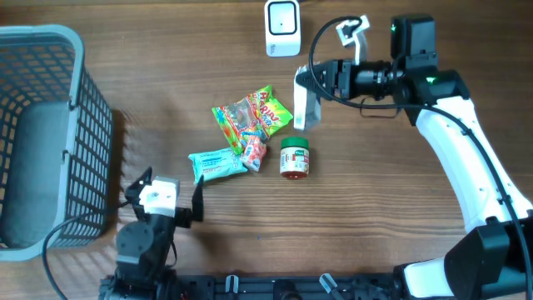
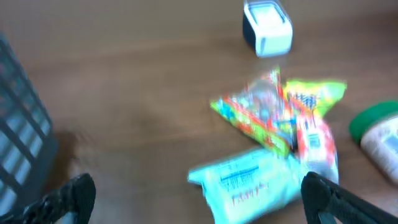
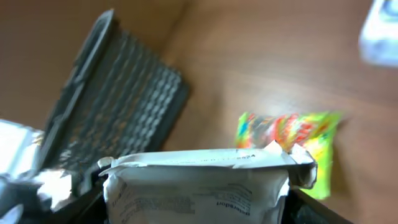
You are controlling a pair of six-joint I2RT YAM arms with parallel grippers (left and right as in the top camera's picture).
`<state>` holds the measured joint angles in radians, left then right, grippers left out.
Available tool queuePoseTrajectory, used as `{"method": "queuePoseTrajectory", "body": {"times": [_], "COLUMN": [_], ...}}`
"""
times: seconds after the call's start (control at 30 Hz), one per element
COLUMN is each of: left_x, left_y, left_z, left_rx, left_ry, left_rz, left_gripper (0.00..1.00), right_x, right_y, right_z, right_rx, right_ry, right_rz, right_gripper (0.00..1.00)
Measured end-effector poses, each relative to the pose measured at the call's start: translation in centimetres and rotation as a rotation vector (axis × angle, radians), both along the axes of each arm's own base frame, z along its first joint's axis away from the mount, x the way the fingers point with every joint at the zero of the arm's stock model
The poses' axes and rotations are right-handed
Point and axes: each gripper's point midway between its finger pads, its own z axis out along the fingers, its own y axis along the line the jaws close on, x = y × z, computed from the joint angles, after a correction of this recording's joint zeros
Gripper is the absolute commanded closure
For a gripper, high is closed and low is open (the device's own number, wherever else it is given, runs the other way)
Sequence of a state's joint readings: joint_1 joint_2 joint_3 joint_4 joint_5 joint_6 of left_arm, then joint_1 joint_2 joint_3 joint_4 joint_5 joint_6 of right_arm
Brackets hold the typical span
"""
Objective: Scan the item barcode
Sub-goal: 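Hold the tissue pack up to the white scanner box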
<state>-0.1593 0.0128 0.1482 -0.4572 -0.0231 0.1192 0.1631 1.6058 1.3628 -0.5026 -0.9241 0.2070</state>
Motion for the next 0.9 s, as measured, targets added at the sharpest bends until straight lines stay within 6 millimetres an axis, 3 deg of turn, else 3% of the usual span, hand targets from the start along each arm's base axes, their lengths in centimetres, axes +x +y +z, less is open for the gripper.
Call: {"method": "queuePoseTrajectory", "body": {"times": [0.07,0.23,0.4,0.5,0.6,0.67,0.77,0.9], "left_x": [-0.7,-0.7,-0.7,-0.7,-0.7,-0.7,-0.7,-0.7], "left_y": [0.1,0.1,0.1,0.1,0.1,0.1,0.1,0.1], "left_z": [-2.0,-2.0,-2.0,-2.1,-2.0,-2.1,-2.1,-2.1], "left_rx": [0.014,0.014,0.014,0.014,0.014,0.014,0.014,0.014], "left_ry": [0.086,0.086,0.087,0.088,0.088,0.088,0.088,0.088], "left_rz": [0.0,0.0,0.0,0.0,0.0,0.0,0.0,0.0], "left_gripper": [0.0,0.0,0.0,0.0,0.0,0.0,0.0,0.0], "right_x": [2.0,8.0,11.3,13.4,15.6,17.1,18.7,21.2], "right_y": [-0.7,-4.5,-6.4,-5.9,-4.5,-3.0,-0.7,0.5], "right_z": [0.3,1.9,4.6,2.9,-0.5,-0.5,-2.0,-4.0], "right_rx": [-0.045,-0.214,-0.312,-0.442,-0.675,-0.809,-1.026,-1.265], "right_ry": [-0.089,-0.331,-0.55,-0.635,-0.746,-0.889,-0.998,-1.087], "right_rz": [-0.068,-0.354,-0.508,-0.551,-0.575,-0.615,-0.581,-0.556], "right_gripper": [0.27,0.34,0.37,0.39,0.4,0.4,0.4,0.4]}}
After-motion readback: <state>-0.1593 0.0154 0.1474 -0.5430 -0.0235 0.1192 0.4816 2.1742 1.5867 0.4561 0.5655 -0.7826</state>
